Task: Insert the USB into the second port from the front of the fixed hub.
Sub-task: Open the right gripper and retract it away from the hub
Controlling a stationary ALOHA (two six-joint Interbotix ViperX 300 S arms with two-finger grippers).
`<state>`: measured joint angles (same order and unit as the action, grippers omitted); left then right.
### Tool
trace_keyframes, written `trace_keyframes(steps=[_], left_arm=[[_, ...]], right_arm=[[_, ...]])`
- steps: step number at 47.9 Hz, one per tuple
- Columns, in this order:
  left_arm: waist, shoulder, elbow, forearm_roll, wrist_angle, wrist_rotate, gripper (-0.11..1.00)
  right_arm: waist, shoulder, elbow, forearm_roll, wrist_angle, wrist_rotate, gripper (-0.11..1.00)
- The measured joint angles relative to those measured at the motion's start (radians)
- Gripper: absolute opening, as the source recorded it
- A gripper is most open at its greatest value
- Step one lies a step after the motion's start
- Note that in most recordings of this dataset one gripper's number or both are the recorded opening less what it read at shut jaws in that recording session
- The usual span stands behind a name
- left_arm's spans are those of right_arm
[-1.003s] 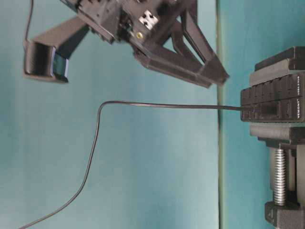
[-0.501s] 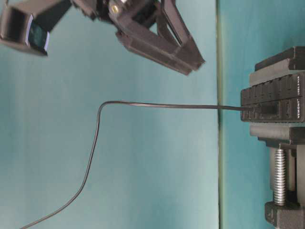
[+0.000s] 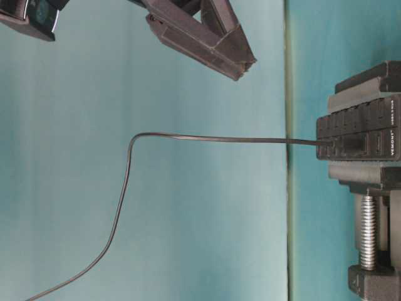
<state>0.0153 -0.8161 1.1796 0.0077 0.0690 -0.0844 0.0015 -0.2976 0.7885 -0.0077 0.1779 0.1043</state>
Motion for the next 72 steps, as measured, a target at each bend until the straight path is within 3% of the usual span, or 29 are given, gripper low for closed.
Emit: trace_keyframes(steps=[72], left_arm=[[0.0,-0.014,0.011,0.0,0.002,0.002,0.0]], right_arm=[[0.003,-0.002,0.041,0.0,-0.06,0.002,0.8]])
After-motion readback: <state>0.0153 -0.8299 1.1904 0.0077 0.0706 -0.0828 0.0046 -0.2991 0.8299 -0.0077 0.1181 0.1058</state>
